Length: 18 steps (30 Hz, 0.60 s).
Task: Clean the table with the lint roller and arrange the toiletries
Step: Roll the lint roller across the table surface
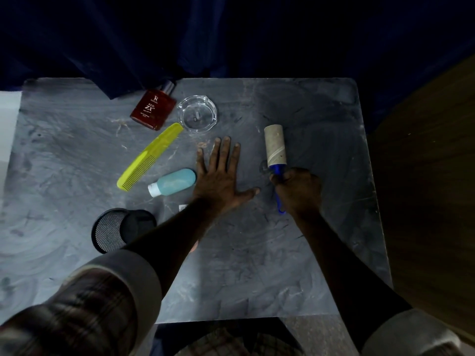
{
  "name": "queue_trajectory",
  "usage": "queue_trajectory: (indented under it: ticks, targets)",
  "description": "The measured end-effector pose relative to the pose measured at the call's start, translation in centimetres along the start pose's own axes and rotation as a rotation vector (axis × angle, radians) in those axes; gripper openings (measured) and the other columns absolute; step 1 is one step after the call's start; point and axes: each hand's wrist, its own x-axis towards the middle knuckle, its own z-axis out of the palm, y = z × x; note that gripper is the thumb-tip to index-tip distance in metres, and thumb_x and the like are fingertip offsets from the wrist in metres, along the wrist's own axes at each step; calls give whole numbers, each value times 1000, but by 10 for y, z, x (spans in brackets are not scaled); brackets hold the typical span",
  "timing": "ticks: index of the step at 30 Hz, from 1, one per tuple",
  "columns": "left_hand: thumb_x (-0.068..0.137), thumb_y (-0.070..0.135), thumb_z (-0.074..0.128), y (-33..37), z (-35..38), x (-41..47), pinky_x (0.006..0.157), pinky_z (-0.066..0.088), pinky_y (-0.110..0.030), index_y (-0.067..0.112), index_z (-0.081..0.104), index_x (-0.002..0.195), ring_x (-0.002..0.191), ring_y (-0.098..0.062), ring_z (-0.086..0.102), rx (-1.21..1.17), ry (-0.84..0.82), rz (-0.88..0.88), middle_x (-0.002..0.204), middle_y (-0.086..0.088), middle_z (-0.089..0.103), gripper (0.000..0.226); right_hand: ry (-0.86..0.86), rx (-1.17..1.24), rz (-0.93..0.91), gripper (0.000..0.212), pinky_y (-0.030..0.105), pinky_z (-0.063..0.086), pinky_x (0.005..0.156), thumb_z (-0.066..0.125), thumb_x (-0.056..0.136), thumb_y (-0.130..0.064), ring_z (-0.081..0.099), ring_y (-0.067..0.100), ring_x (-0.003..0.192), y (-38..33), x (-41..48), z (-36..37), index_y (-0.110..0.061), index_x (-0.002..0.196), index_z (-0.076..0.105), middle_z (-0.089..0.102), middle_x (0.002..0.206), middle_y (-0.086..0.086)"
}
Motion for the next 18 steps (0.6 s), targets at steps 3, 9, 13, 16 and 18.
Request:
queue_trajectory:
  ticks: [3,9,13,16,18]
  targets:
    - [81,98,39,0,-1,-1,131,6,-72,15,17,174,170,-36,8,-9,2,8,183,-16,10,127,15,32,11,48,28,44,69,62,88,-60,75,27,90,0,-4,1,-15,98,75,78,96,9]
    - [83,95,37,-1,-17,0,133,0,-69,18,10,175,171,-32,1,-64,-106,-3,184,-11,5,123,88,64,17,48,34,52,76,67,83,-62,72,30,96,5,-9,-10,-16,98,69,74,101,9]
    - [94,77,49,-3,-41,-7,135,6,-64,18,20,174,170,-30,14,-192,-9,-21,180,-11,23,103,199,82,-55,44,27,44,69,65,84,-60,71,29,91,-15,-11,-22,-18,98,67,71,101,9]
    - [95,62,46,-15,-65,-9,131,28,-60,8,43,163,156,-40,42,-367,178,-95,164,-19,50,87,179,248,-105,34,30,53,79,67,85,-50,71,29,95,-50,-9,-25,-20,101,68,71,105,8]
    - [94,52,53,-32,-80,-3,124,42,-53,6,52,157,145,-41,53,-565,263,-205,154,-21,57,77,158,332,-131,29,33,57,82,66,83,-44,71,29,93,-78,-3,-20,-17,94,70,74,95,7]
